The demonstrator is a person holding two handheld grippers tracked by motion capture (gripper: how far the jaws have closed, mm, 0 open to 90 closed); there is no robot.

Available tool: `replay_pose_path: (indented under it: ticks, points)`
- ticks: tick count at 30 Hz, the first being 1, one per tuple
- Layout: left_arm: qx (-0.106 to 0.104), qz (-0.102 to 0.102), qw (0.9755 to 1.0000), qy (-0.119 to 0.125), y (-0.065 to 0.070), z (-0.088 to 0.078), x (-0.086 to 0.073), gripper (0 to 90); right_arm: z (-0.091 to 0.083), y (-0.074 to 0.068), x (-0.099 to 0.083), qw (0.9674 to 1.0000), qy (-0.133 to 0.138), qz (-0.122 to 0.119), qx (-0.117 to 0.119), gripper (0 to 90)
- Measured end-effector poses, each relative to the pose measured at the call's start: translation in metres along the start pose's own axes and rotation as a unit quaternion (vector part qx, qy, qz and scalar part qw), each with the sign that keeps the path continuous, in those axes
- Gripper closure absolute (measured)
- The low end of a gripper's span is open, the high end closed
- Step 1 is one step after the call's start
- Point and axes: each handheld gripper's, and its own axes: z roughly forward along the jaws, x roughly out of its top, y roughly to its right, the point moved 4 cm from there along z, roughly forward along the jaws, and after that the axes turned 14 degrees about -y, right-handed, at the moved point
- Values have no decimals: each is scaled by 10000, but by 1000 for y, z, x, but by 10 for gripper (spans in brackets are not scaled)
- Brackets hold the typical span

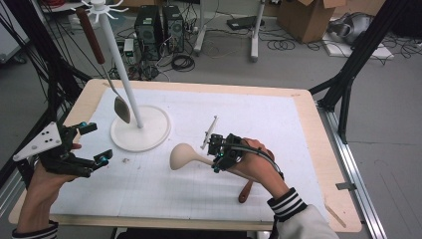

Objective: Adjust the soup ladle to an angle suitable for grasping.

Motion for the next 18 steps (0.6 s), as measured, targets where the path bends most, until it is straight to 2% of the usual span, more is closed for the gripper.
replay_pose_path:
  ticks: [18]
  points:
    - [-13,49,10000,-2,1,-1,1,17,12,-18,57,9980,87,-625,28,786]
